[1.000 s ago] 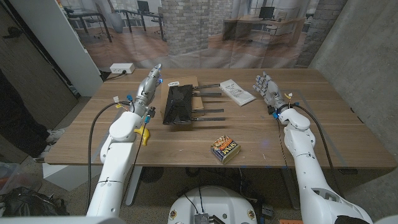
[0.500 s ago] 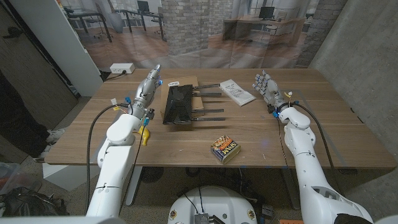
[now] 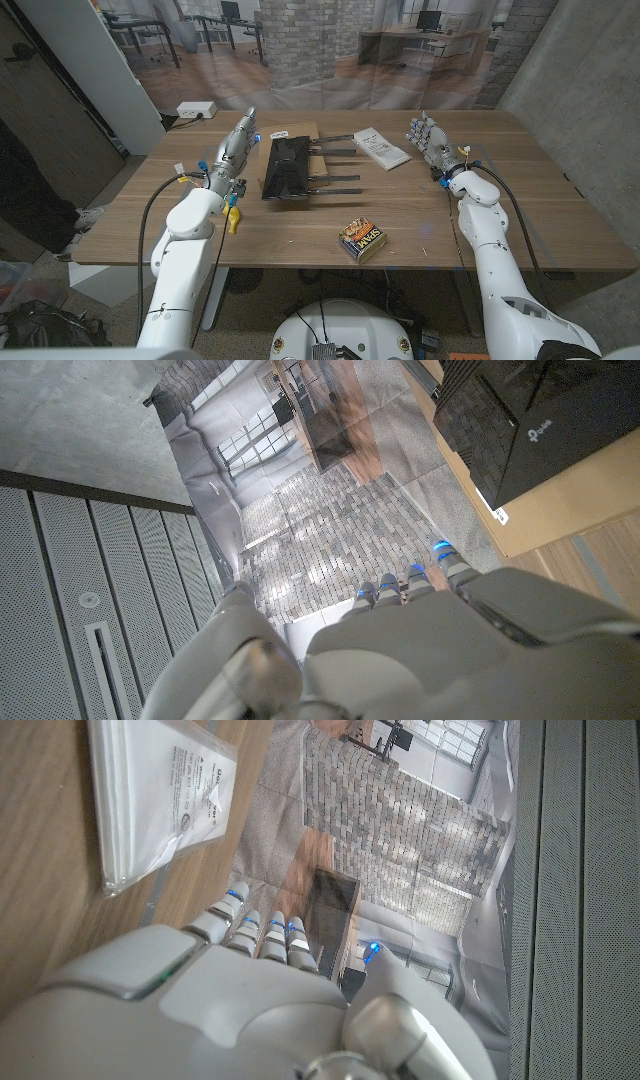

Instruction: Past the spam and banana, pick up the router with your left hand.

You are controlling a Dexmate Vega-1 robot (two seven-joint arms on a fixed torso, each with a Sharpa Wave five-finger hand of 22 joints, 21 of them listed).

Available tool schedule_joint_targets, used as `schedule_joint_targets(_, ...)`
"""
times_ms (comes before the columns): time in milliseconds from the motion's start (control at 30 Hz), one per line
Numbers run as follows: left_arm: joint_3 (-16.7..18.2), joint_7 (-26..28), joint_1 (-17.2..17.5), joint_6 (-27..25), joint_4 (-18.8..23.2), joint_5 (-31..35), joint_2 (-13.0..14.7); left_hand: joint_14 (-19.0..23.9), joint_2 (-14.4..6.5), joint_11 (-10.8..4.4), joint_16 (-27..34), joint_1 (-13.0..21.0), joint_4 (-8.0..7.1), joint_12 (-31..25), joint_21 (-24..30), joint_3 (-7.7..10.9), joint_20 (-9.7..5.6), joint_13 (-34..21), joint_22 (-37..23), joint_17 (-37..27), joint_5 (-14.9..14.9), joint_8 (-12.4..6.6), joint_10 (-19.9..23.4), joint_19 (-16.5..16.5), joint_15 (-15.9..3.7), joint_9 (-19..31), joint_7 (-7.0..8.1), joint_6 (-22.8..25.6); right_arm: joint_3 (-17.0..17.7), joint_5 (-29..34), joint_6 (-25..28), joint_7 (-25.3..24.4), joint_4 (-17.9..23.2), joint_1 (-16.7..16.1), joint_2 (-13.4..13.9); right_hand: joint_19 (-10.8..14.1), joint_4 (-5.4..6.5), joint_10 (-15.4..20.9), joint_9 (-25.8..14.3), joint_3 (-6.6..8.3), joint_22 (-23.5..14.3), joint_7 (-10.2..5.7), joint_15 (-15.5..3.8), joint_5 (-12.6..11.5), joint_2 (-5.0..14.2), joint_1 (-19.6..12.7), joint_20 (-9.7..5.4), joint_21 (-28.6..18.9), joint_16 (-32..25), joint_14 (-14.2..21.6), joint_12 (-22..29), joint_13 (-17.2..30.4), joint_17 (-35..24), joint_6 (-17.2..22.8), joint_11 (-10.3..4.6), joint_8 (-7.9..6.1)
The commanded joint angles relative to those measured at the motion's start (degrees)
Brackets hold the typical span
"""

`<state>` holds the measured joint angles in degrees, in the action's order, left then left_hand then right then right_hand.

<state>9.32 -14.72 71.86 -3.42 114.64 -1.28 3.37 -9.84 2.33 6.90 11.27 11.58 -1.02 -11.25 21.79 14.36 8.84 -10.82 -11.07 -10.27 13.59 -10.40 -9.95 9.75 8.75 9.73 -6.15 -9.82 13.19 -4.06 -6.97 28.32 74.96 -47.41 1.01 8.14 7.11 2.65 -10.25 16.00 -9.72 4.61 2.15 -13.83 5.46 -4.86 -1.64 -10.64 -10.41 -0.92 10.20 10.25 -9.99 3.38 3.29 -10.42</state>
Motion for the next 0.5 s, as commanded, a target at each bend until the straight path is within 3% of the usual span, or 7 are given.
schedule_joint_targets(33, 0.4, -0.3, 2.5, -2.5, 3.1, -0.5, 0.0, -7.0, 0.7, 0.52, 0.1, 0.2, 0.34, -0.1, -0.2, 0.07, 0.53, -0.1, -0.1, -0.2, 0.2, 0.15, -7.9, 2.9, 0.48, 0.3, -0.26, -10.6, 0.0, -0.1, 0.1, 0.6, 0.4, 0.0, 0.3, 0.4, -0.27, -0.1, -0.2, -0.08, -0.1, 0.37, 0.44, -0.4, 0.06, 0.4, 0.05, -0.4, -0.4, 0.2, 0.5, 0.2, -0.2, 0.1, 0.5, -0.5)
schedule_joint_targets(200, 0.3, 0.0, 3.6, -5.0, 5.0, 0.1, 0.2, -7.3, 0.9, 0.95, 0.0, 0.4, 0.47, 0.0, -0.5, -0.07, 0.82, -0.1, -0.2, -0.2, 0.3, 0.26, -8.2, 3.1, 0.81, 0.3, -0.9, -11.2, 0.0, -0.1, 0.4, 0.7, 1.2, -0.3, 0.3, 0.4, -0.28, -0.1, -0.2, -0.1, -0.1, 0.42, 0.49, -0.4, 0.03, 0.5, 0.04, -0.5, -0.4, 0.2, 0.5, 0.2, -0.2, 0.1, 0.52, -0.5)
schedule_joint_targets(300, 0.5, -0.1, 4.2, -5.7, 5.6, -0.2, 0.0, -7.2, 0.9, 1.1, 0.0, 0.6, 0.59, -0.1, -0.6, -0.21, 0.79, -0.1, -0.2, -0.2, 0.4, 0.11, -8.1, 3.1, 1.01, 0.3, -2.55, -11.1, 0.0, 0.0, 0.5, 0.7, 1.7, -0.5, 0.3, 0.4, -0.28, -0.1, -0.2, -0.11, -0.1, 0.41, 0.48, -0.4, 0.03, 0.5, 0.05, -0.5, -0.4, 0.1, 0.5, 0.2, -0.2, 0.0, 0.56, -0.49)
schedule_joint_targets(500, 1.0, -0.2, 5.5, -7.6, 6.7, -1.0, -0.2, -7.3, 0.9, 1.56, 0.0, 0.7, 0.69, -0.1, -0.7, -0.31, 1.04, -0.1, -0.2, -0.2, 0.5, 0.16, -8.1, 3.2, 1.35, 0.3, -2.95, -11.5, -0.1, 0.0, 0.6, 0.7, 2.5, -0.5, 0.2, 0.5, -0.29, -0.1, -0.2, -0.13, -0.1, 0.35, 0.46, -0.4, 0.02, 0.5, 0.04, -0.5, -0.4, 0.2, 0.5, 0.2, -0.2, 0.1, 0.48, -0.49)
